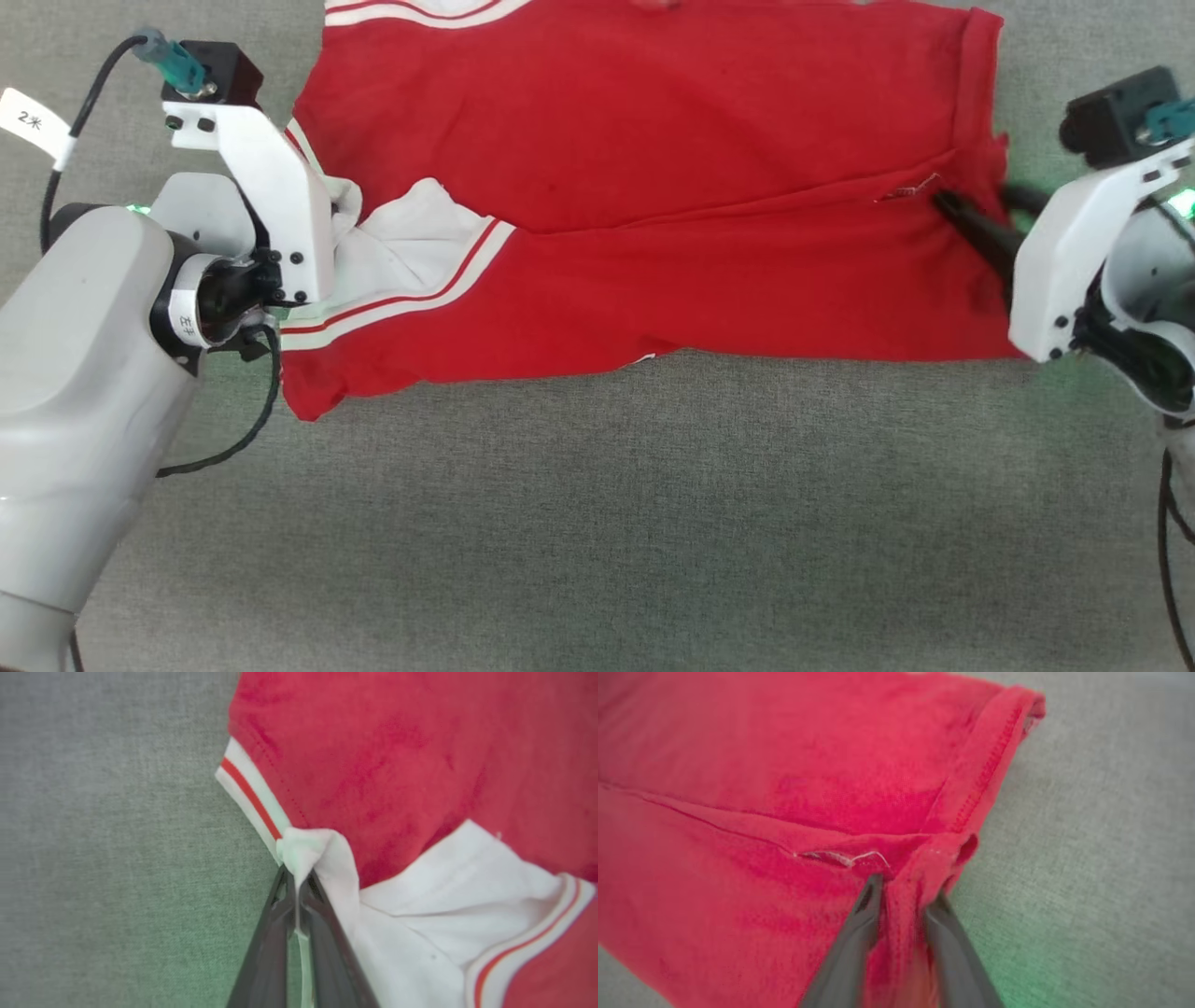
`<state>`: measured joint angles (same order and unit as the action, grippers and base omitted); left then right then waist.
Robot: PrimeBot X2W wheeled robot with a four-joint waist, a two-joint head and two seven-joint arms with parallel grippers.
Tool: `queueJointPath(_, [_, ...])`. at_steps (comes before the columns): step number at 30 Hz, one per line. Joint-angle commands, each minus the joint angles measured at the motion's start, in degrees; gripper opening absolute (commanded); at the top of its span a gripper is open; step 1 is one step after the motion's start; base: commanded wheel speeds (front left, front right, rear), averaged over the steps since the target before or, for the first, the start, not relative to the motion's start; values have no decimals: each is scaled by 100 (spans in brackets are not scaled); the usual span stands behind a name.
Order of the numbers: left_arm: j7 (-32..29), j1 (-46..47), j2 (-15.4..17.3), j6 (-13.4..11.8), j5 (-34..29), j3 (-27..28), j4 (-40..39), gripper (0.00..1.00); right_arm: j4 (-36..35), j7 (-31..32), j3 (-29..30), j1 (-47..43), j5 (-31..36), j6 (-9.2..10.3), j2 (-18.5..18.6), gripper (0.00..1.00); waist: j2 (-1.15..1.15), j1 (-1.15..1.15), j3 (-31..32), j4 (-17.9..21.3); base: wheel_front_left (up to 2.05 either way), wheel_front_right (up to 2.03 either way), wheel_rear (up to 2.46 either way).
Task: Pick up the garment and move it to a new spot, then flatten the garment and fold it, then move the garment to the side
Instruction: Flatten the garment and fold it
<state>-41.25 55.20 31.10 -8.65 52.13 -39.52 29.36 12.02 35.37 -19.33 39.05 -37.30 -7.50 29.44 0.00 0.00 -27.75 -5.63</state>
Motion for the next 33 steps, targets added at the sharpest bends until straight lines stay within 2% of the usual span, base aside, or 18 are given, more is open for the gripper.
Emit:
queueJointPath(1, [23, -32, 71, -43, -57, -10, 33, 100, -32, -107, 52, -49, -3, 2, -12, 100, 0, 0, 45, -12, 0, 0, 0])
queueJointPath(6, [37, -173, 330, -157, -99, 56, -634, 100, -394, -529, 389, -282, 60, 2, -12, 100, 0, 0, 207, -75, 0, 0, 0])
queueJointPath(10, [-112, -395, 626, -430, -123, 98, -1346, 100, -720, -904, 883, -588, 230, 2, -134, 100, 0, 0, 328, -143, 0, 0, 0])
queueJointPath(16, [-456, -1043, 1068, -1018, 67, 178, -2645, 100, -1242, -1322, 1623, -1094, 613, 1, -452, 100, 0, 0, 468, -169, 0, 0, 0])
queueJointPath(23, [-767, -1991, 1487, -1759, 238, 138, -3775, 100, -1978, -1551, 2321, -1728, 1017, 1, -1058, 100, 0, 0, 493, 4, 0, 0, 0])
queueJointPath(26, [-727, -2197, 1505, -1917, 324, 190, -3797, 100, -2170, -1466, 2476, -1896, 1049, 1, -1227, 100, 0, 0, 457, 91, 0, 0, 0])
queueJointPath(29, [-626, -2271, 1423, -1914, 388, 251, -3598, 100, -2317, -1304, 2563, -2022, 1075, 1, -1381, 100, 0, 0, 416, 169, 0, 0, 0])
queueJointPath(33, [-572, -2171, 1235, -1791, 490, 257, -3007, 100, -2330, -878, 2557, -2192, 1048, 1, -1467, 100, 0, 0, 366, 256, 0, 0, 0])
